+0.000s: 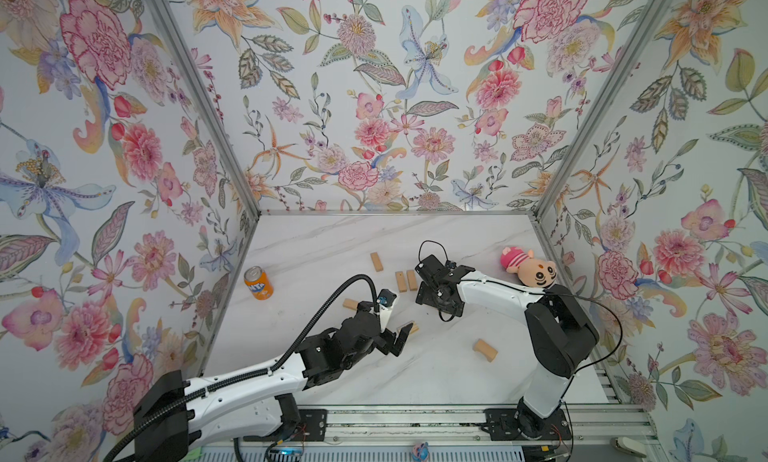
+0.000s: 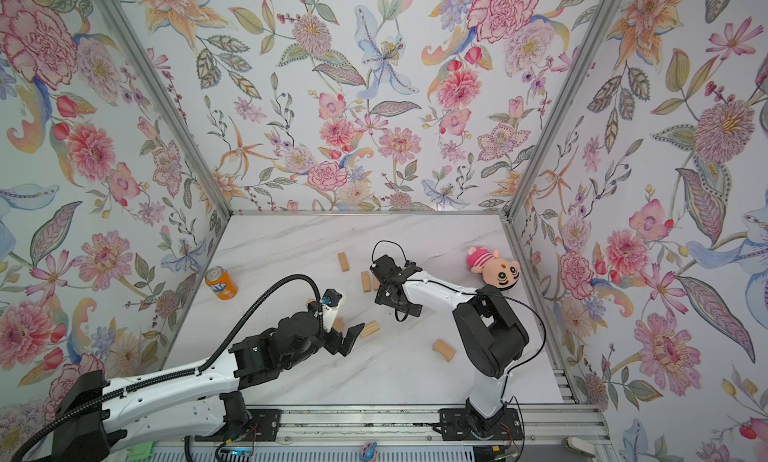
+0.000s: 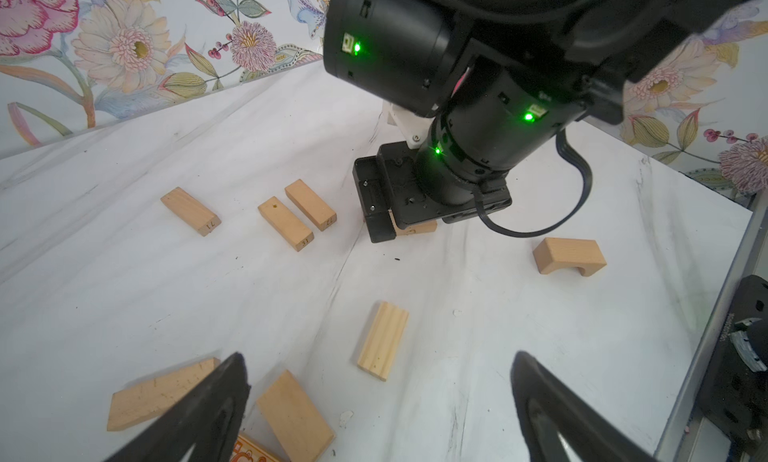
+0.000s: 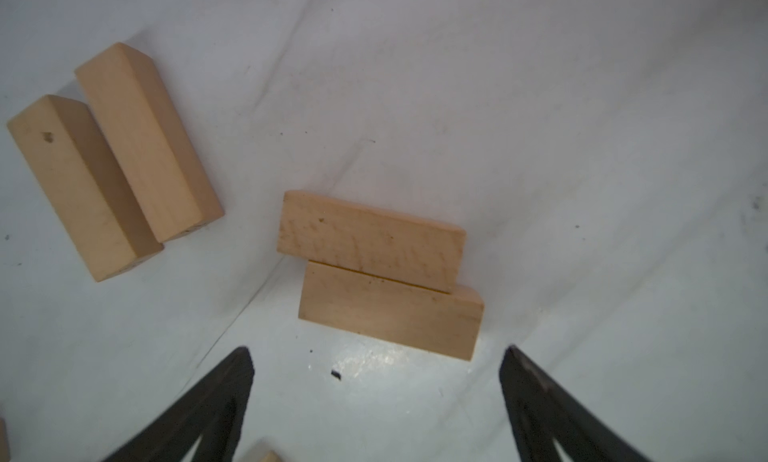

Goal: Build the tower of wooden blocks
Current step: 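Lower the right gripper and grasp the top flat wooden block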

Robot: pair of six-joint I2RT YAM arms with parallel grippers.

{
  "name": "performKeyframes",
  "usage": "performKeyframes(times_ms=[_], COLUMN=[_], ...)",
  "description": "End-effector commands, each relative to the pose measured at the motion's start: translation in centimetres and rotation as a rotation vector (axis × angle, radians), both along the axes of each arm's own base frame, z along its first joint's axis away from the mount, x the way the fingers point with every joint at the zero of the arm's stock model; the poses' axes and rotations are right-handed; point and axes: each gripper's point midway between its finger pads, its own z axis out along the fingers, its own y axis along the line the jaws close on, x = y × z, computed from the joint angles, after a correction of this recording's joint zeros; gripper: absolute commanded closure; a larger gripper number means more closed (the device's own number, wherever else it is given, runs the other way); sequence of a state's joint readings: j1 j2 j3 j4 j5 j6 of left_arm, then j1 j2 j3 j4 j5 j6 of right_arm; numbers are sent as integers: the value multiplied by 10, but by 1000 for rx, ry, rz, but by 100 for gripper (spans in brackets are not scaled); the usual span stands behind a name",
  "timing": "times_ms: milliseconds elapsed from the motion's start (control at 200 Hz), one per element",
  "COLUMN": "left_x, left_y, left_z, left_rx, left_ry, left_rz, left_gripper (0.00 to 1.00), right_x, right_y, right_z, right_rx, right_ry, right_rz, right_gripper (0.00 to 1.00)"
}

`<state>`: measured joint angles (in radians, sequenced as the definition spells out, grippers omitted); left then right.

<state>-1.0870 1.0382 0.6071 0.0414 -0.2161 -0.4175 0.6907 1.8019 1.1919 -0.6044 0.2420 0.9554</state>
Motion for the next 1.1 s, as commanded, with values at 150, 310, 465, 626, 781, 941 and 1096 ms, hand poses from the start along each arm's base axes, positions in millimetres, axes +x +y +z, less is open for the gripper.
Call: performKeyframes(times_ms=[150, 310, 465, 626, 781, 941, 1096], left_x=[-7, -6, -5, -4, -3, -2, -1], left_y=[1, 2, 3, 4, 4, 5, 7], left_z=[-2, -2, -2, -3, -5, -5, -6], left_rx=[8, 6, 9, 14, 20, 17, 17], left_ry=[-27, -28, -27, -27, -25, -23, -23], left_rz=[-37, -35, -36, -32, -33, -31, -29], left_gripper=[1, 1, 1, 1, 1, 1, 1], right_x=[0, 4, 7, 7, 8, 9, 9], right_y=[-7, -6, -10, -10, -7, -5, -3], right_z=[-15, -17, -20, -21, -22, -25, -29], right_rx=[-41, -40, -42, -40, -35, -34, -34], right_ry=[48, 55, 64, 70, 77, 85, 95], right_rz=[-45, -43, -44, -39, -33, -30, -23], right_gripper=[4, 5, 6, 8, 9, 10, 12])
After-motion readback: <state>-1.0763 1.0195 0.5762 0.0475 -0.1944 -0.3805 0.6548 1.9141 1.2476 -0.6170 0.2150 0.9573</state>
